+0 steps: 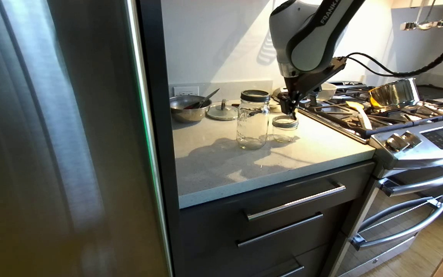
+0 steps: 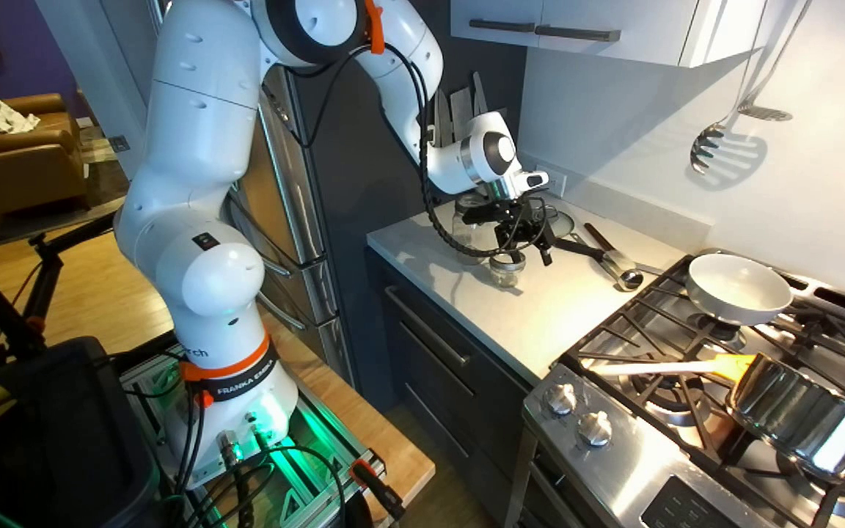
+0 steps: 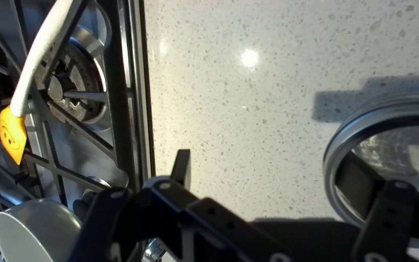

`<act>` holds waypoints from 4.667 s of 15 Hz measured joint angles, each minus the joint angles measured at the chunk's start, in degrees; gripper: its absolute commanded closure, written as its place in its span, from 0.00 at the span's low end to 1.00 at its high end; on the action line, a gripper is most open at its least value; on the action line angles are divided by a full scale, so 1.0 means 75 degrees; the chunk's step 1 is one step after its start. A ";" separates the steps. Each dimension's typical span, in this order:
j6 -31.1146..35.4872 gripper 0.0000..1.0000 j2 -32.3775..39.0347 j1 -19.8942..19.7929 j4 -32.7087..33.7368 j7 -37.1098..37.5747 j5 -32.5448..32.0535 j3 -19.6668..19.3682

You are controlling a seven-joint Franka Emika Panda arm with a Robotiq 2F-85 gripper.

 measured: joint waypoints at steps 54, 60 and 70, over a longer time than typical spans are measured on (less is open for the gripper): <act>-0.0741 0.00 -0.0274 -0.0329 -0.0094 0.0433 0.1395 0.0030; -0.0801 0.00 -0.0275 -0.0331 -0.0098 0.0433 0.1395 0.0022; -0.0838 0.00 -0.0283 -0.0331 -0.0130 0.0432 0.1395 0.0027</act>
